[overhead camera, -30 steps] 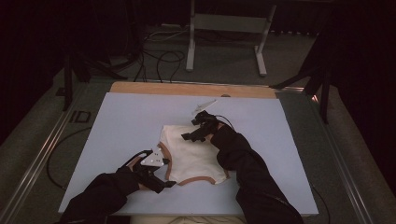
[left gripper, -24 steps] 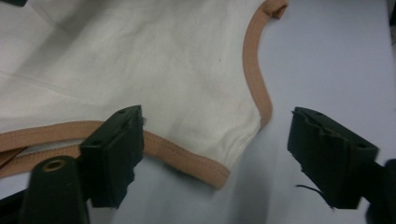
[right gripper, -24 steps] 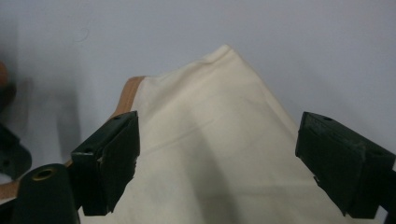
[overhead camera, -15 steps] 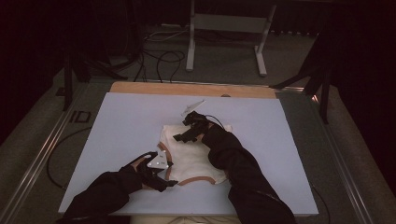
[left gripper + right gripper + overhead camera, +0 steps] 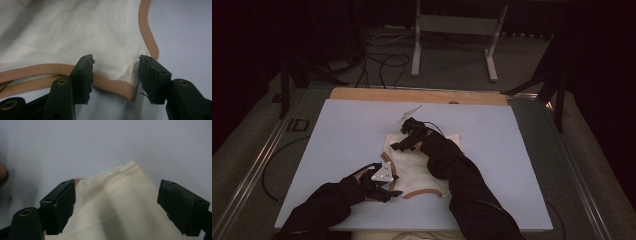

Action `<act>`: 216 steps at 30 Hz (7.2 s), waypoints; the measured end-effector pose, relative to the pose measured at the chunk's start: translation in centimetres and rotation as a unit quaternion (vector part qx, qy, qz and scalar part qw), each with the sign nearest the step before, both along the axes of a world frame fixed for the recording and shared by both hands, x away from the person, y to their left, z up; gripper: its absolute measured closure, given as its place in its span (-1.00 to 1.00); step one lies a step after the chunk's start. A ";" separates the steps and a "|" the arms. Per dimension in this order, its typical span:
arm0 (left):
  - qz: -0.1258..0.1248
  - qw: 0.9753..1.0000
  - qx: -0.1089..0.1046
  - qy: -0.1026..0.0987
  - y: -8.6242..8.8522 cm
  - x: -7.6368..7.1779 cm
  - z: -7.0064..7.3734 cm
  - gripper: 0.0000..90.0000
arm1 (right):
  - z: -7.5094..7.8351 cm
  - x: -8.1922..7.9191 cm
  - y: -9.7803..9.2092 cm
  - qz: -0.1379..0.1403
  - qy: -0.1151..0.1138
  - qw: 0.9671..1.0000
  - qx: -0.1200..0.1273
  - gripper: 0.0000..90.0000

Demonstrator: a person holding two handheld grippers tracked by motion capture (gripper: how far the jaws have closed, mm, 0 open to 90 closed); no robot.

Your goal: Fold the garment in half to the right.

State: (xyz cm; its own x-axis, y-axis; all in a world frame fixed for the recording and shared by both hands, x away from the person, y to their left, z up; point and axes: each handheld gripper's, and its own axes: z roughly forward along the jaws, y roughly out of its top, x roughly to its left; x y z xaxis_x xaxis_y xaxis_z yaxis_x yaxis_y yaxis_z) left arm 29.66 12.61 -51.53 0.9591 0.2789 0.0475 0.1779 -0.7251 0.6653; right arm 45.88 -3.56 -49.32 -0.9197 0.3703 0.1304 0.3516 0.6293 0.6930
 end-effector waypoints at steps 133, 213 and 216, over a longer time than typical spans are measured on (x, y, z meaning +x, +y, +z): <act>-0.061 0.998 -0.021 -0.017 -8.6 1.7 5.0 0.96 | 5.3 -0.7 -10.7 -0.099 -0.095 0.991 0.000 0.99; -0.051 0.999 0.004 0.019 -18.7 2.6 3.0 0.03 | -1.1 -0.2 -22.5 -0.230 -0.014 0.973 0.011 -0.07; -0.042 0.999 -0.007 0.023 -18.0 2.6 3.7 -0.13 | -0.3 -0.3 -22.5 -0.233 -0.021 0.972 0.007 -0.27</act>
State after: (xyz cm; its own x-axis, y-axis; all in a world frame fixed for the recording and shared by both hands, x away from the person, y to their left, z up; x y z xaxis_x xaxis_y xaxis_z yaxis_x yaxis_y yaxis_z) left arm 32.30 -5.38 -47.84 0.9804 0.1968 -0.0005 0.1468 -0.7298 0.6677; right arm 45.55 -26.03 -49.62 -0.6575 0.7461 0.1051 0.5675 0.3986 0.7205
